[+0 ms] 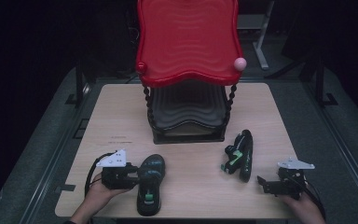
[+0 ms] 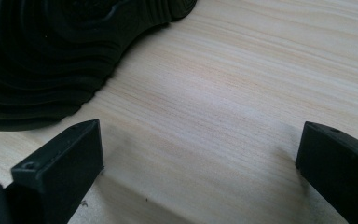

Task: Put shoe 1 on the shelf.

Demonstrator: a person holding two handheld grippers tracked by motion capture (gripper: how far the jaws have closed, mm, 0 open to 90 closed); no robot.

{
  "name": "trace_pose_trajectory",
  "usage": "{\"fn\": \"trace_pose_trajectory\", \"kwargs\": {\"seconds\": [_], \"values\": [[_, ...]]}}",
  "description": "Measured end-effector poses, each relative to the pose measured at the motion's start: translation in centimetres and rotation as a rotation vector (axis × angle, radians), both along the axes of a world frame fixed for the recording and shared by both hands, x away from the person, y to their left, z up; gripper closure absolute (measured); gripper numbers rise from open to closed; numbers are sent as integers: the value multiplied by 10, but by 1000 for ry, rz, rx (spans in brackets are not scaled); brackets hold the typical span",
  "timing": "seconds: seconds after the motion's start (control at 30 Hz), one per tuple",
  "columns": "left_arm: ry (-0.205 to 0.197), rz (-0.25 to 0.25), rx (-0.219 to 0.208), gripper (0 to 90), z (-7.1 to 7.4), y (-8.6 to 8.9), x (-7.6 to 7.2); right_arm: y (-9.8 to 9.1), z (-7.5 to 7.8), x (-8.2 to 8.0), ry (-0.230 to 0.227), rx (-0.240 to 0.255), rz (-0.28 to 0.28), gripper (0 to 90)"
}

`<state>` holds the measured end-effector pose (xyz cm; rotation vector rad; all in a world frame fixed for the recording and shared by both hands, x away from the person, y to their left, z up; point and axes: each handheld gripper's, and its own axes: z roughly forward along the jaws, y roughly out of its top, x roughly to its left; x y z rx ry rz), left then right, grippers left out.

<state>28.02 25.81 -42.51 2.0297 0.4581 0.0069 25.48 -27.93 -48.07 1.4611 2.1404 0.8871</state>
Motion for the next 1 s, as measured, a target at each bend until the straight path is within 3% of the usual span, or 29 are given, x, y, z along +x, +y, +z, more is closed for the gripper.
{"fn": "trace_pose_trajectory", "kwargs": {"seconds": [0.4, 1.0], "values": [[-39, -35, -83, 686, 26, -9, 10, 0, 0, 0, 0, 0, 0, 1], [-116, -93, -150, 688, 77, -29, 25, 0, 0, 0, 0, 0, 0, 1]]}}
